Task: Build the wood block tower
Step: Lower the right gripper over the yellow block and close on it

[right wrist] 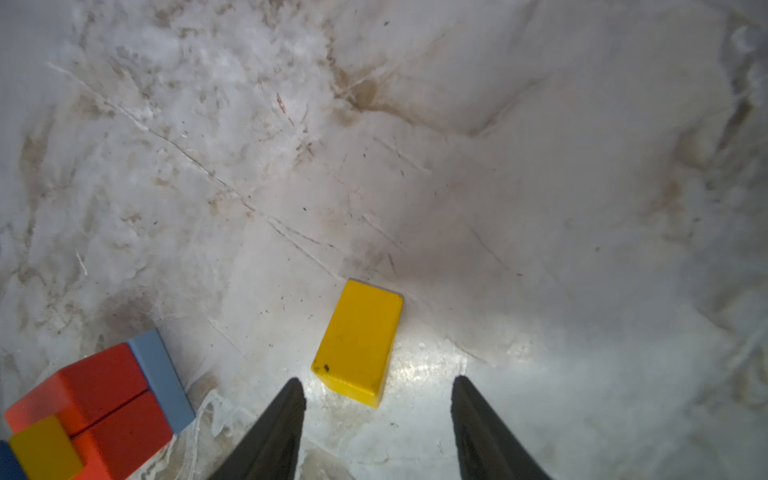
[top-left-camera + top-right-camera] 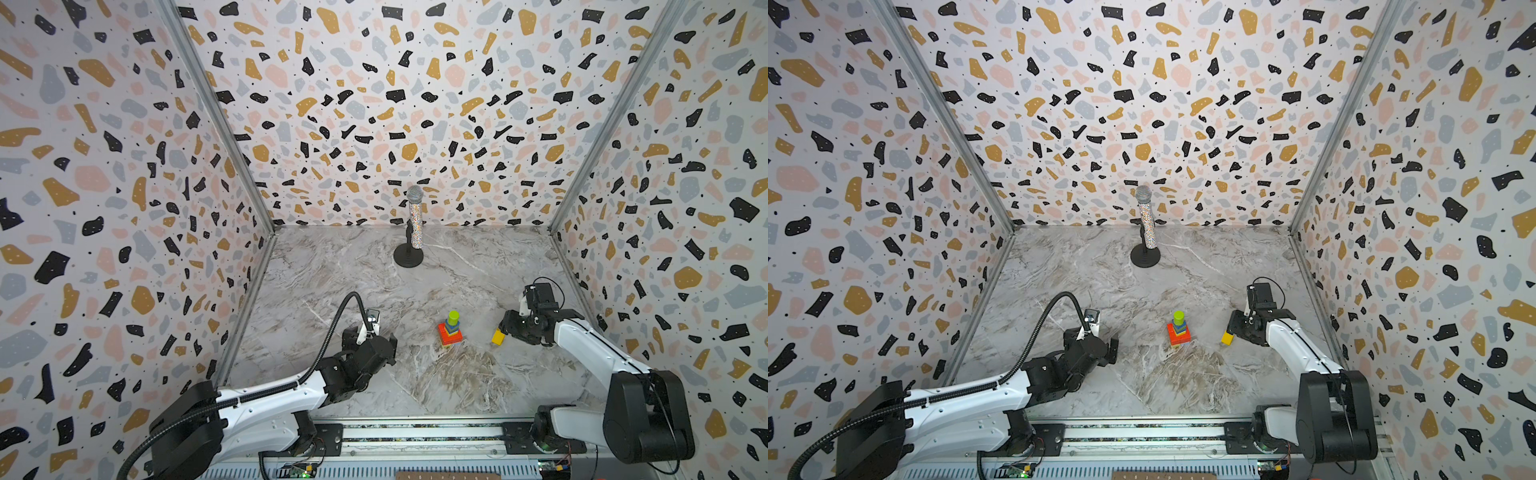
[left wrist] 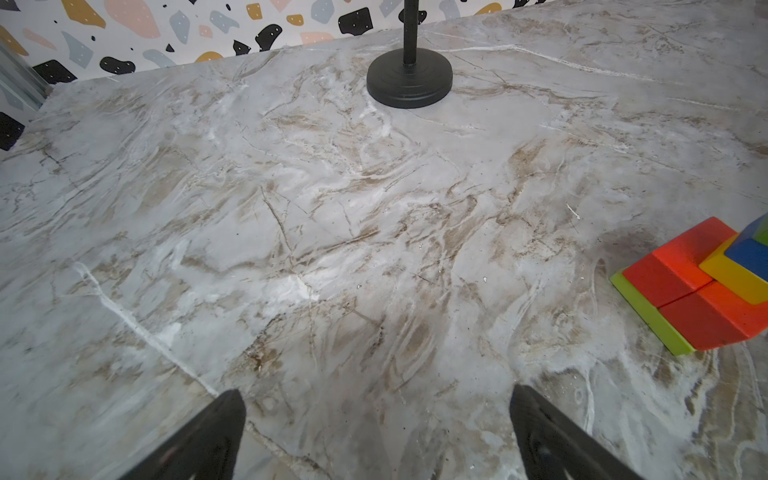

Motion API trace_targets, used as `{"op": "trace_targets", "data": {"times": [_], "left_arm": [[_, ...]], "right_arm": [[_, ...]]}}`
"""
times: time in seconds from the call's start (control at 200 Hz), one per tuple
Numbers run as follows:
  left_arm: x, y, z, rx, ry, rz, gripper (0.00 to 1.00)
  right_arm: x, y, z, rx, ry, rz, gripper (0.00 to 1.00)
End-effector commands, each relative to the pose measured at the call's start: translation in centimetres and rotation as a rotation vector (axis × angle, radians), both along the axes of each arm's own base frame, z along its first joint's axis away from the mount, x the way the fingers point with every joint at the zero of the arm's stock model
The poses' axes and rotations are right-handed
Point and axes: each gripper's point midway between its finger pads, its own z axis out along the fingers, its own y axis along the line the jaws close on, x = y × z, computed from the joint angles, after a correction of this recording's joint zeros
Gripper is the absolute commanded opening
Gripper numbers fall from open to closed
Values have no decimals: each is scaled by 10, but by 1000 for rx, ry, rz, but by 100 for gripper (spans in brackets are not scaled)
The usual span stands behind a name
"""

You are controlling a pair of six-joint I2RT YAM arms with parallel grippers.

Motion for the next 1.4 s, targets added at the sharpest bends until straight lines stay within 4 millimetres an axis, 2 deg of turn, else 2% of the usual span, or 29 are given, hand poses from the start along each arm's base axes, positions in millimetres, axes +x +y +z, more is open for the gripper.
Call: {"op": "trace_targets", "data": {"times": [0.0,0.155,0.355,0.701,0.881,1.181,1.271,1.397], "left_arm": [[3,2,4,-20,-41,11,100],[1,0,8,-32,-42,-4,100],[0,0,8,-41,-43,-7,100],[0,3,11,-39,-50,3,100],[0,4,12,-43,-56,7,100],[1,3,11,-42,-52,3,100],[1,4,11,-37,-54,8,100],[1,5,11,-36,-59,13,100]], "right_arm": [[5,-2,6,-27,-9,-16,58],[5,0,3,-46,16,-15,55],[12,6,10,-61,2,-11,56],[12,7,3,-79,28,-8,57],[13,14,-1,-62,39,13,52],[13,22,-10,-80,76,38,51],[15,21,-7,-89,74,42,50],[17,22,-3,-95,69,58,44]]}}
